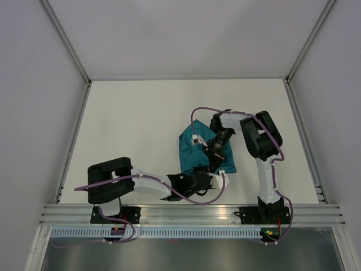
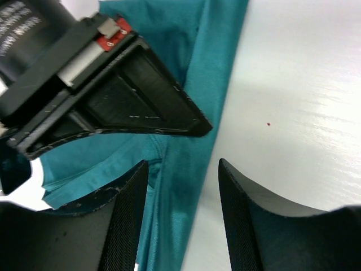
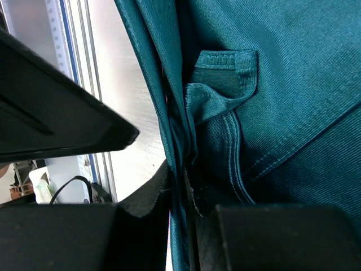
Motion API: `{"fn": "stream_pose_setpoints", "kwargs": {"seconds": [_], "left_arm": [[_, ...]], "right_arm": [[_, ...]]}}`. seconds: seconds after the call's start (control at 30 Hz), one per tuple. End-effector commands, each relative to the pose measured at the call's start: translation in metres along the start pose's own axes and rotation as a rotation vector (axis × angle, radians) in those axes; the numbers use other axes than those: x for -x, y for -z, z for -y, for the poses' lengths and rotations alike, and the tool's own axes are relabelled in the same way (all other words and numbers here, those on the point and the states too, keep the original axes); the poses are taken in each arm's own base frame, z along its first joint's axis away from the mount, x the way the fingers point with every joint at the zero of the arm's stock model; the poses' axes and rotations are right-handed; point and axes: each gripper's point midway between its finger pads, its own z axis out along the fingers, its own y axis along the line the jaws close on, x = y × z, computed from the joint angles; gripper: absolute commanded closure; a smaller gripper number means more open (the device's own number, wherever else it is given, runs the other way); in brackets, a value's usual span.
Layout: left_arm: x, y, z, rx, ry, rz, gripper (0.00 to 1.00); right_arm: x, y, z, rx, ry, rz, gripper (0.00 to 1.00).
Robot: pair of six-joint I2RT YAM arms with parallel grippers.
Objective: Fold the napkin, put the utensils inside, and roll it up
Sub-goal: Roll the napkin with the utensil
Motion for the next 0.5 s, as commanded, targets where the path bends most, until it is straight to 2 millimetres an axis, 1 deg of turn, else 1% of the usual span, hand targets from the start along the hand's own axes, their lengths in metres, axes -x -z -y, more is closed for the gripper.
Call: {"fn": "stream_pose_setpoints", "kwargs": {"seconds": [0.0, 0.1, 0.13, 0.33, 0.37, 0.43, 0.47], "left_arm": [[0.013, -0.009, 0.012, -0.048, -0.024, 0.044, 0.41], [0.007, -0.014, 0.018, -0.063, -0.016, 0.036, 0.41], [-0.001, -0.018, 0.017, -0.056, -0.011, 0.017, 0.41], [-0.016, -0.025, 0.008, -0.043, 0.019, -0.012, 0.41], [-0.016, -0.025, 0.012, -0.065, 0.021, -0.011, 0.41], [-0.025, -0.026, 0.016, -0.096, 0.025, -0.040, 0.43], [-0.026, -0.026, 0.020, -0.120, 0.030, -0.041, 0.43]], "right_arm": [[-0.022, -0.005, 0.056, -0.134, 0.115, -0.117, 0.80], [-0.022, -0.005, 0.055, -0.131, 0.111, -0.119, 0.80], [-0.022, -0.005, 0.056, -0.131, 0.111, -0.119, 0.80], [-0.022, -0.005, 0.056, -0.128, 0.104, -0.119, 0.80], [-0.022, -0.006, 0.056, -0.127, 0.104, -0.120, 0.80], [-0.022, -0.006, 0.057, -0.126, 0.102, -0.120, 0.80], [-0.023, -0.006, 0.057, -0.124, 0.098, -0.121, 0.80]]}}
